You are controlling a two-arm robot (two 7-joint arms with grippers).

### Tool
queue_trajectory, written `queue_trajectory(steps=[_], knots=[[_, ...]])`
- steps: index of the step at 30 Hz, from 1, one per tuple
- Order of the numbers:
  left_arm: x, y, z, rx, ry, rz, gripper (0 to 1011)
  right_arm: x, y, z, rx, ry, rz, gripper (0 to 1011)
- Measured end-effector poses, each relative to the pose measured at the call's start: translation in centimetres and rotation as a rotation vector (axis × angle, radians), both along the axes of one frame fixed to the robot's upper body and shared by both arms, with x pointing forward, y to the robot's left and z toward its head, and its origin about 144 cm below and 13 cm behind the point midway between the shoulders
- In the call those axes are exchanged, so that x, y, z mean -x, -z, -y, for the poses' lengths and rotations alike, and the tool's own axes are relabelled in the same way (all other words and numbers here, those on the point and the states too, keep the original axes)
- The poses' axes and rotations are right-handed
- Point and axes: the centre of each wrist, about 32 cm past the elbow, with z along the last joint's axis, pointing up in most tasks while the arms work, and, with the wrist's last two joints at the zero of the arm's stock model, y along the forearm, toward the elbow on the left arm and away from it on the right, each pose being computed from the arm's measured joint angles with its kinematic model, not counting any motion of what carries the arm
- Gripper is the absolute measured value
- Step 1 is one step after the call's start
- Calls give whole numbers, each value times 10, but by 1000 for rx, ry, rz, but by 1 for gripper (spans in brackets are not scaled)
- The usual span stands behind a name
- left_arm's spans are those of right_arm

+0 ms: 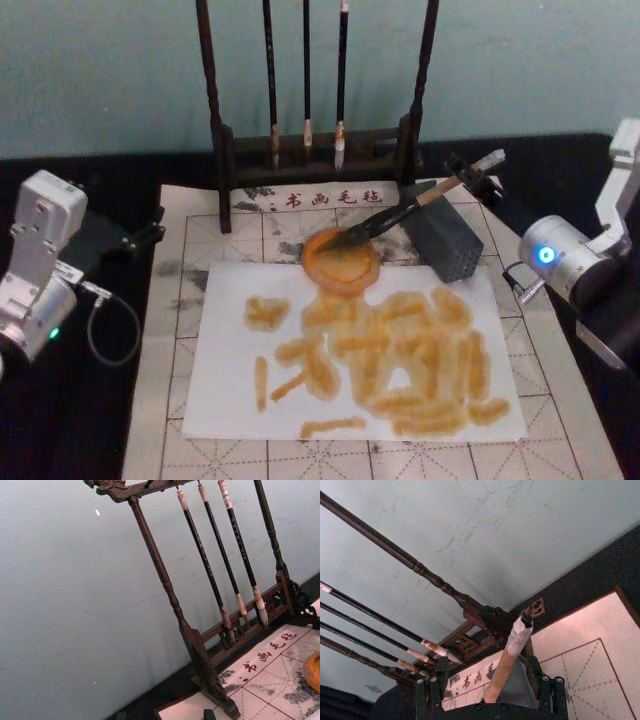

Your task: Pick up the brush from the inkstone, write on the paper, then place the brush back to its original position.

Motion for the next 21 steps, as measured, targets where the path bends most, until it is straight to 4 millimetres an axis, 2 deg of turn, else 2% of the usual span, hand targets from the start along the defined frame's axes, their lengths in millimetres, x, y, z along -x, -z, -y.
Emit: queue_trajectory(steps=[16, 21], knots=[[0, 0, 0, 0, 0, 0, 1001, 45, -9, 2, -13, 6, 3, 1000], [0, 0, 0, 0, 0, 0, 1001, 59, -10, -2, 107, -32, 54, 1000]])
